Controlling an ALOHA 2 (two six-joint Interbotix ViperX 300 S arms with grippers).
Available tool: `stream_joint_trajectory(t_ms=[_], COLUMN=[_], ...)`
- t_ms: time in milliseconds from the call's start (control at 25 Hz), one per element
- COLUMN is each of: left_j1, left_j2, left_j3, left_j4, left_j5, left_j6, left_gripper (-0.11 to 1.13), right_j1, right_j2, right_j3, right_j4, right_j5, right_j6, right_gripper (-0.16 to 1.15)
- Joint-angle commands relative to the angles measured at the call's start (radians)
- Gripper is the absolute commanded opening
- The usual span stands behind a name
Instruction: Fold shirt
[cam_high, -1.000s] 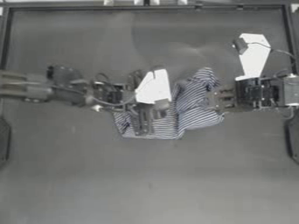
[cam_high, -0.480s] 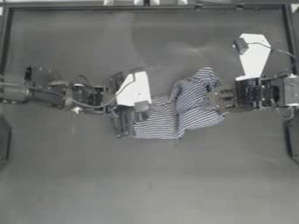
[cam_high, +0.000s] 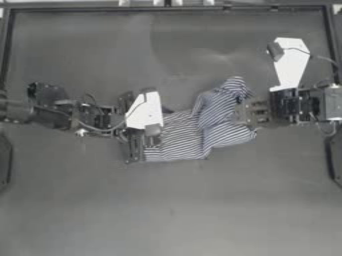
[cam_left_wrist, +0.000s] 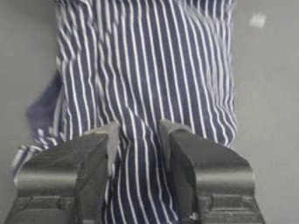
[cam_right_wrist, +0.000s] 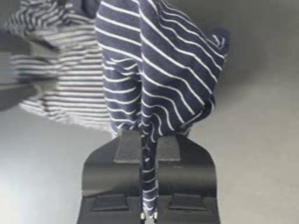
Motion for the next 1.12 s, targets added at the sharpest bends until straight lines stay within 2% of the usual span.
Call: stream_joint_trajectory(t_ms=[40,360,680,880,1120], left_j1=[0.002,0.012,0.018,0.025,0.038], left_j2=[0.011,0.087,0.126,0.089,-0.017], left_j3=[-0.008,-0.041,-0.11,-0.112,-0.098], left_j4=[-0.002,0.006,0.034,0.037,0.051], left_j5=[-0.04,-0.107,-0.103,-0.095,-0.035], left_j6=[0.0,0.006,0.009,0.011,0.012], left_gripper=[0.75,0.74,0.75,0.75,0.75], right_j1=[0.0,0.009,0.018,0.021,0.017], right_j2=[-0.021,0.017,0.092,0.109,0.121], right_j3=[-0.064,-0.152,-0.204,-0.204,-0.212], right_j4=[0.003,0.011,0.023,0.072,0.118], right_j5=[0.041,0.11,0.118,0.117,0.121], right_j6=[-0.006,-0.006,-0.009,-0.051,-0.101], right_gripper=[0.07,0.07,0.07,0.07,0.07])
